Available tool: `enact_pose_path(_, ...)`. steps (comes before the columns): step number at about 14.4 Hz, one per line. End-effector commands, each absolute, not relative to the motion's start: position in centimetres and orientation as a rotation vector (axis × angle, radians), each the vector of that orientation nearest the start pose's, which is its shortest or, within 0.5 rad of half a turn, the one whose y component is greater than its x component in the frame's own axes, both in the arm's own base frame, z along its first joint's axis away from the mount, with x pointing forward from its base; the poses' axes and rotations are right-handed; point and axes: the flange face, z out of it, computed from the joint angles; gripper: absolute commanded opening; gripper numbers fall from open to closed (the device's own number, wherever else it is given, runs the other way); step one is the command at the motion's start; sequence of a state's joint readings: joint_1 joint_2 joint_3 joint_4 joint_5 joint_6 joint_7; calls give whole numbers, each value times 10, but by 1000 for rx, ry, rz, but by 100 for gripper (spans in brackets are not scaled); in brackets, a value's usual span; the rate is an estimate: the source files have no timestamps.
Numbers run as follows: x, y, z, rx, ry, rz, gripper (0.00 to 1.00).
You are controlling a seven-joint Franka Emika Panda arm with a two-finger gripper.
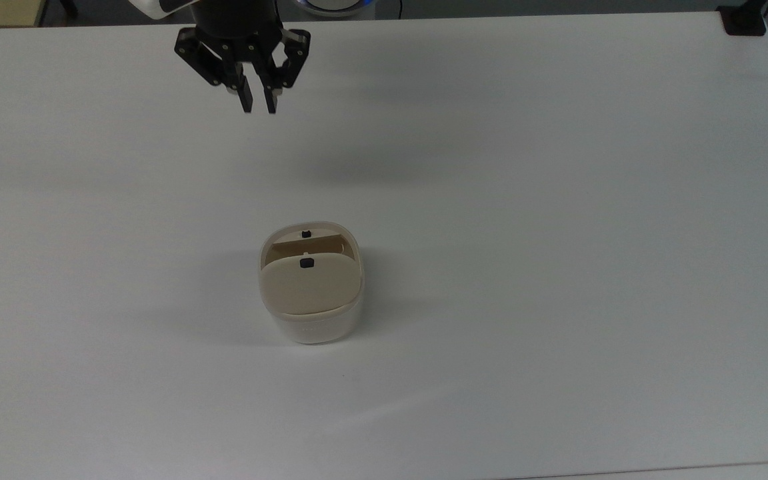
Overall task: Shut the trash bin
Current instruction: 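Lower the gripper toward the open lid of the cream bin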
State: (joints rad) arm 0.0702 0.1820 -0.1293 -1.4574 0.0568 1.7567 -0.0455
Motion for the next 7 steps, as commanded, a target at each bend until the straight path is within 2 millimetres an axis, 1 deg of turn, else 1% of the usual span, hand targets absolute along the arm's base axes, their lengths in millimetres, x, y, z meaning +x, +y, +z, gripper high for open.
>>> enact_pose_path(1,652,-1,585,-3053,-24,-429,8)
enact_pose_path(3,665,7,587,-3028,-36,-570,7)
enact_pose_path(4,672,11,582,-3018,-41,-620,7)
enact_pose_path(5,679,21,583,-3004,-60,-682,7)
enact_pose_path(6,689,27,580,-2993,-68,-733,7)
enact_pose_path(7,699,28,575,-2988,-60,-768,7)
